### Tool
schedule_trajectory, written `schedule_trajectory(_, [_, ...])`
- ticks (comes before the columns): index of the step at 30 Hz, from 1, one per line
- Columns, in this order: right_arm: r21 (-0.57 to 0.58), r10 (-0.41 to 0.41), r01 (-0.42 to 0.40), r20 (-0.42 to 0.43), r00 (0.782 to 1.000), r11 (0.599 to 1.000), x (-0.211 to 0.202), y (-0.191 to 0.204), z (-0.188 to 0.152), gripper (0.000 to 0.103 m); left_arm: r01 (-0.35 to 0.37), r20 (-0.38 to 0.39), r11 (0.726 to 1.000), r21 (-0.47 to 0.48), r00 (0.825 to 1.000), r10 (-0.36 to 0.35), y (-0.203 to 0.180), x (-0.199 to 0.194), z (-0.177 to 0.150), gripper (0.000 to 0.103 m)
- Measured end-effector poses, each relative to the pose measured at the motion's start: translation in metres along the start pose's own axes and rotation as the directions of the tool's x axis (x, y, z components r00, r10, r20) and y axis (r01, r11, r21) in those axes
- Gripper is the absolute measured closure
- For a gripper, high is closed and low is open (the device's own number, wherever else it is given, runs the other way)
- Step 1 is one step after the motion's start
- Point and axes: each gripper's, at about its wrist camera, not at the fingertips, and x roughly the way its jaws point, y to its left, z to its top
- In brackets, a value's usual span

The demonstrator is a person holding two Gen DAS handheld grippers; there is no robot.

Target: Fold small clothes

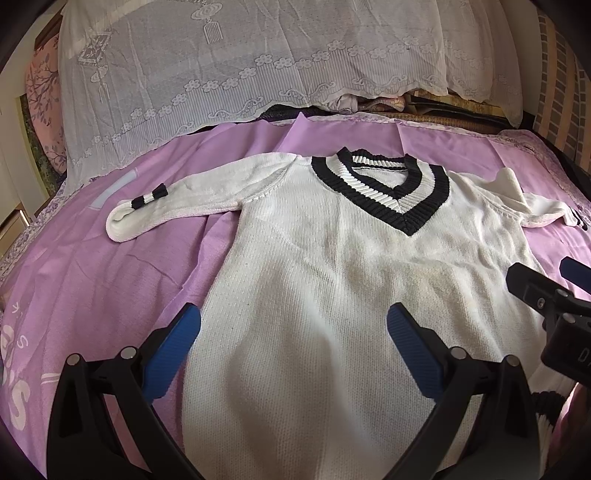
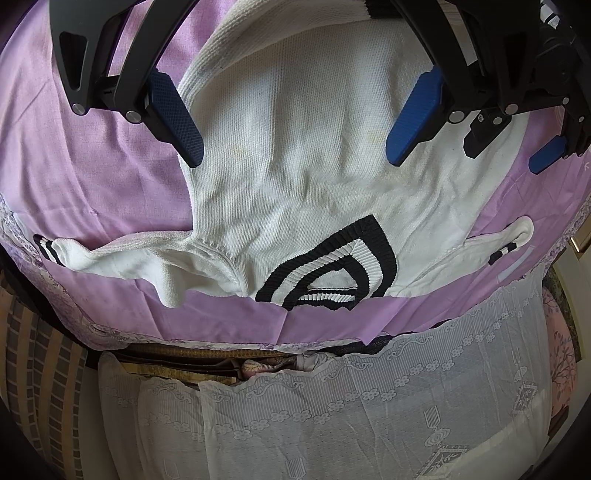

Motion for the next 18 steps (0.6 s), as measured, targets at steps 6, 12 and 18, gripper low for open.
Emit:
schedule_trajectory(6, [0.001,0.002,-0.002,0.005,1.0,1.0,-0.0015,0.0036,0.0016,0.003,-0.003,0.019,1.0,0.001,1.0,0.003,-0.0008,-0.0026,0.0002,0.004])
schedule_trajectory(12, [0.002,0.006,-0.006,0.006,1.0,1.0,-0.0022,0.0055,0.0023,0.004,-0.014,0.037,1.0,0.011,0.999,0.013,-0.0024,-0.0037,-0.0003,0.004])
schedule_trajectory(18, [0.003,0.008,-0.008,0.006,1.0,1.0,-0.0029,0.0058,0.0021,0.003,-0.022,0.053,1.0,0.017,0.998,0.021,-0.0027,-0.0047,-0.0008,0.004])
